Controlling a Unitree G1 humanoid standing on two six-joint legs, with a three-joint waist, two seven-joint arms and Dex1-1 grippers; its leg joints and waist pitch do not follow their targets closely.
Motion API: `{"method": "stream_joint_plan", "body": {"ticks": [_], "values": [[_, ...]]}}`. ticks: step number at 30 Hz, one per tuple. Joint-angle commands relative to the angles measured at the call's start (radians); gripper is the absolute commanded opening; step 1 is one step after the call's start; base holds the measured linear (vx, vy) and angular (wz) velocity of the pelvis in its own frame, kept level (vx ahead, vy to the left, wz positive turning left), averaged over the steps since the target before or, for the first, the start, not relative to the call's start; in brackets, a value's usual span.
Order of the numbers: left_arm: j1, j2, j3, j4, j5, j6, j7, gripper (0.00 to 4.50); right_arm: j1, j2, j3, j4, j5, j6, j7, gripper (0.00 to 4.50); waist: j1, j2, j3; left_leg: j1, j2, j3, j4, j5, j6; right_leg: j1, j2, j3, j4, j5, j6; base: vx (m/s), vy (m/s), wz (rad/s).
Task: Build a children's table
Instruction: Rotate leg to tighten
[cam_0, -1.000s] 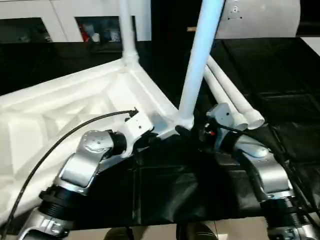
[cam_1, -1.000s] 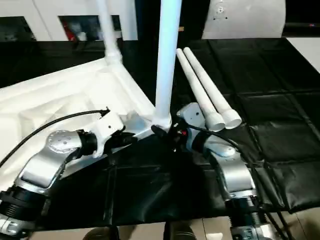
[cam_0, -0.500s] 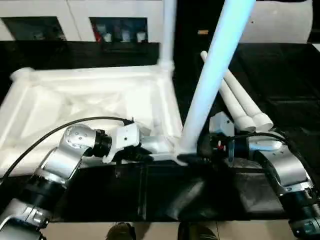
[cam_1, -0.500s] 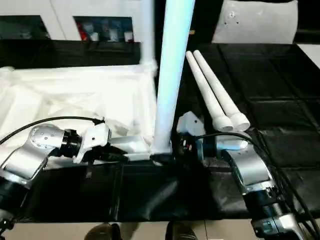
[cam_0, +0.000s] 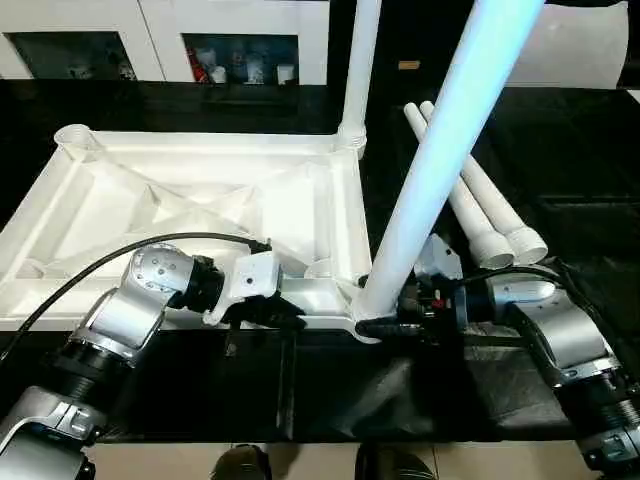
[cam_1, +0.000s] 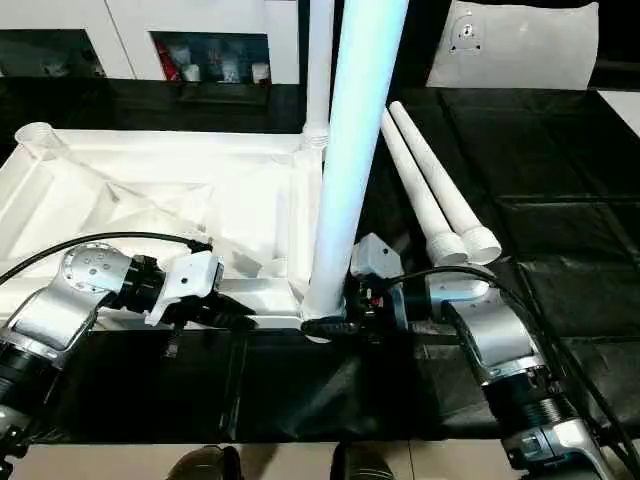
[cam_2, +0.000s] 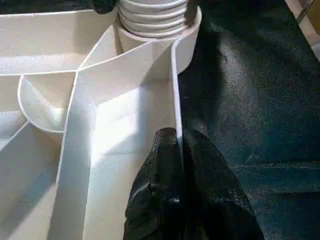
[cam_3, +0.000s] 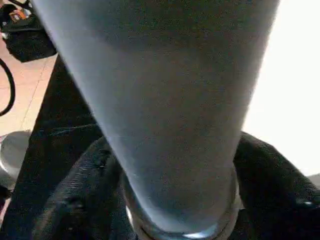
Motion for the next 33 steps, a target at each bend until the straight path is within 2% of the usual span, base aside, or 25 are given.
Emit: {"method": "stream_joint_plan", "body": {"ticks": [1, 5, 10, 12, 14, 15, 17, 18, 19, 20, 21, 22, 24, 26, 30, 31, 32, 33], "values": [[-0.015, 0.001, -0.013, -0.003, -0.005, -0.022, -0.022, 0.0, -0.006, 0.0, 0.009, 0.006, 0.008, 0.003, 0.018, 2.97, -0.003, -0.01, -0.068, 0.007, 0.034, -0.002, -0.063, -0.106, 0.093, 0.067, -0.07, 0.047, -0.061, -0.188, -0.232, 0.0, 0.0, 0.0], [-0.013, -0.002, -0.006, 0.005, -0.014, -0.021, -0.023, 0.0, -0.007, 0.009, 0.014, 0.016, 0.017, 0.012, 0.028, 2.76, -0.003, -0.011, -0.066, 0.007, 0.034, -0.002, -0.064, -0.113, 0.091, 0.066, -0.07, 0.047, -0.063, -0.199, -0.232, 0.0, 0.0, 0.0], [-0.002, -0.001, 0.001, -0.01, -0.022, -0.006, -0.017, 0.0, 0.005, 0.02, 0.021, 0.006, 0.034, 0.027, 0.034, 2.71, -0.003, -0.011, -0.066, 0.007, 0.034, -0.002, -0.065, -0.113, 0.09, 0.066, -0.069, 0.047, -0.063, -0.204, -0.23, 0.0, 0.0, 0.0], [0.011, -0.007, 0.015, -0.034, -0.031, 0.027, 0.009, 0.0, 0.023, 0.034, 0.015, -0.018, 0.054, 0.043, 0.024, 2.7, -0.003, -0.01, -0.066, 0.007, 0.035, -0.002, -0.065, -0.115, 0.088, 0.067, -0.07, 0.047, -0.063, -0.204, -0.231, 0.0, 0.0, 0.0], [0.026, -0.024, 0.035, -0.074, -0.029, 0.105, 0.083, 0.0, 0.045, 0.067, 0.005, -0.057, 0.063, 0.082, -0.044, 2.7, -0.003, -0.006, -0.065, 0.007, 0.037, -0.003, -0.067, -0.114, 0.084, 0.066, -0.07, 0.048, -0.062, -0.199, -0.234, 0.0, 0.0, 0.0], [0.032, -0.035, 0.044, -0.093, -0.022, 0.147, 0.127, 0.0, 0.052, 0.086, 0.004, -0.073, 0.056, 0.11, -0.092, 2.69, -0.004, -0.008, -0.064, 0.006, 0.038, -0.003, -0.067, -0.116, 0.082, 0.065, -0.071, 0.048, -0.064, -0.203, -0.234, 0.0, 0.0, 0.0], [0.043, -0.063, 0.066, -0.126, -0.027, 0.22, 0.198, 0.0, 0.058, 0.117, 0.008, -0.091, 0.033, 0.165, -0.178, 2.69, -0.009, -0.006, -0.058, 0.007, 0.033, -0.005, -0.071, -0.138, 0.06, 0.063, -0.068, 0.047, -0.07, -0.261, -0.221, 0.0, 0.0, 0.0], [0.043, -0.063, 0.066, -0.126, -0.027, 0.22, 0.198, 0.0, 0.058, 0.117, 0.008, -0.091, 0.033, 0.165, -0.178, 2.69, -0.01, -0.007, -0.057, 0.007, 0.031, -0.005, -0.071, -0.15, 0.056, 0.062, -0.07, 0.046, -0.076, -0.296, -0.21, 0.0, 0.0, 0.0], [0.045, -0.094, 0.082, -0.152, -0.029, 0.269, 0.254, 0.0, 0.057, 0.154, 0.004, -0.091, 0.013, 0.188, -0.25, 2.69, -0.013, -0.008, -0.056, 0.008, 0.032, -0.005, -0.074, -0.164, 0.044, 0.063, -0.07, 0.048, -0.079, -0.345, -0.192, 0.0, 0.0, 0.0], [0.046, -0.103, 0.086, -0.159, -0.03, 0.285, 0.269, 0.0, 0.056, 0.165, 0.002, -0.091, 0.01, 0.195, -0.269, 2.69, -0.014, -0.008, -0.055, 0.006, 0.031, -0.007, -0.074, -0.166, 0.04, 0.062, -0.07, 0.047, -0.08, -0.357, -0.188, 0.0, 0.0, 0.0], [0.047, -0.182, 0.113, -0.206, -0.016, 0.388, 0.395, 0.0, 0.049, 0.261, -0.022, -0.088, -0.003, 0.246, -0.415, 2.69, -0.019, -0.012, -0.055, 0.006, 0.031, -0.008, -0.076, -0.173, 0.031, 0.062, -0.07, 0.047, -0.082, -0.38, -0.174, 0.0, 0.0, 0.0], [0.044, -0.266, 0.134, -0.234, 0.007, 0.472, 0.517, 0.0, 0.043, 0.352, -0.036, -0.083, -0.016, 0.283, -0.536, 2.69, -0.032, -0.011, -0.053, 0.003, 0.031, -0.011, -0.078, -0.172, 0.011, 0.061, -0.07, 0.047, -0.083, -0.387, -0.174, 0.0, 0.0, 0.0], [0.042, -0.299, 0.141, -0.245, 0.016, 0.509, 0.564, 0.0, 0.044, 0.384, -0.038, -0.085, -0.025, 0.301, -0.574, 2.69, -0.038, -0.014, -0.056, 0.005, 0.027, -0.011, -0.076, -0.167, 0.01, 0.062, -0.07, 0.047, -0.087, -0.393, -0.162, 0.0, 0.0, 0.0], [0.031, -0.343, 0.145, -0.242, 0.044, 0.532, 0.632, 0.0, 0.038, 0.429, -0.038, -0.062, -0.056, 0.294, -0.645, 2.69, -0.04, -0.013, -0.055, 0.003, 0.024, -0.008, -0.075, -0.161, 0.027, 0.058, -0.067, 0.05, -0.089, -0.37, -0.16, 0.0, 0.0, 0.0], [-0.022, -0.464, 0.172, -0.185, 0.098, 0.543, 0.843, 0.0, -0.002, 0.535, -0.081, 0.022, -0.096, 0.305, -0.861, 2.69, -0.043, -0.012, -0.055, 0.004, 0.022, -0.006, -0.074, -0.15, 0.034, 0.054, -0.063, 0.049, -0.092, -0.358, -0.158, 0.0, 0.0, 0.0], [-0.022, -0.464, 0.172, -0.185, 0.098, 0.543, 0.843, 0.0, -0.002, 0.535, -0.081, 0.022, -0.096, 0.305, -0.861, 2.69, -0.039, -0.012, -0.059, 0.008, 0.02, -0.006, -0.072, -0.142, 0.034, 0.058, -0.064, 0.049, -0.091, -0.342, -0.155, 0.0, 0.0, 0.0], [-0.038, -0.484, 0.172, -0.161, 0.106, 0.527, 0.88, 0.0, -0.013, 0.549, -0.092, 0.04, -0.102, 0.297, -0.899, 2.69, -0.037, -0.016, -0.061, 0.004, 0.022, -0.006, -0.073, -0.125, 0.042, 0.061, -0.063, 0.049, -0.086, -0.294, -0.157, 0.0, 0.0, 0.0], [-0.041, -0.489, 0.171, -0.158, 0.108, 0.525, 0.885, 0.0, -0.014, 0.554, -0.098, 0.042, -0.101, 0.295, -0.906, 2.69, -0.036, -0.013, -0.061, 0.004, 0.022, -0.006, -0.073, -0.12, 0.047, 0.06, -0.062, 0.049, -0.084, -0.275, -0.159, 0.0, 0.0, 0.0]]}}
